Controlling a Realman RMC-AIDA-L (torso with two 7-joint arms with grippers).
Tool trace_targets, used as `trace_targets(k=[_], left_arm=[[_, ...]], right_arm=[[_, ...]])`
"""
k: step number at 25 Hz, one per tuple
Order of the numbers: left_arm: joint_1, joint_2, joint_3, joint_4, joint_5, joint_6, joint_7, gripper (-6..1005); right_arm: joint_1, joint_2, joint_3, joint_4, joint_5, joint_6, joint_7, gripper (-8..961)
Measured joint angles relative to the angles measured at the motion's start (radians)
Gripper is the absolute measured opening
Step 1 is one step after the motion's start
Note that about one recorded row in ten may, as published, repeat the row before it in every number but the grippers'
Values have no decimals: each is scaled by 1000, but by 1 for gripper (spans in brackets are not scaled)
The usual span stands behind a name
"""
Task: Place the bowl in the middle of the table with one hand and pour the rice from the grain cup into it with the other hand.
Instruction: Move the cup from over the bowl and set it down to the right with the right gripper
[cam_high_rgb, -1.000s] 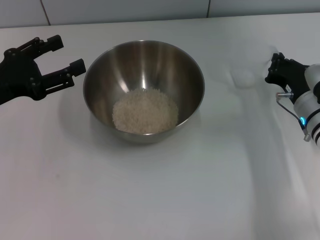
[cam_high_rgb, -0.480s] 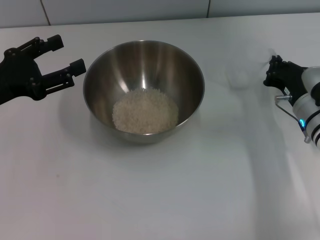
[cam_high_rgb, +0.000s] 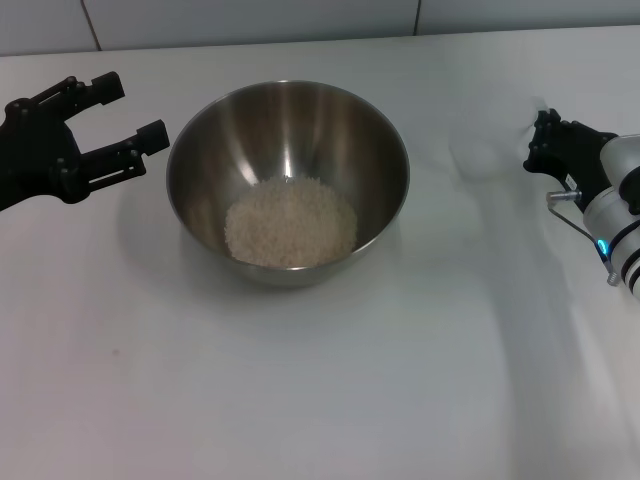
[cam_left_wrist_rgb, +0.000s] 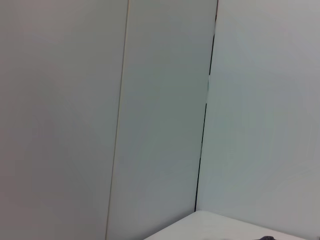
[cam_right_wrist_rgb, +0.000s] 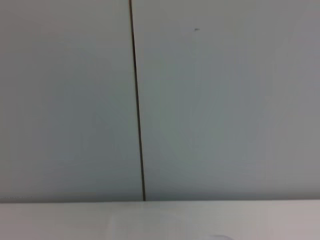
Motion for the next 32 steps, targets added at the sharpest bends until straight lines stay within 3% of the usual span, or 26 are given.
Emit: trace_targets(k=[22, 29, 32], left_arm=[[-4, 0, 0, 1, -1, 3, 0, 843], [-6, 0, 0, 4, -1, 3, -2, 843], [-6, 0, 0, 5, -1, 3, -3, 843]], right_arm=[[8, -1, 1, -16, 2, -19, 3, 2], [0, -3, 1, -17, 4, -28, 33, 57], [-1, -3, -1, -18, 2, -28, 35, 180]])
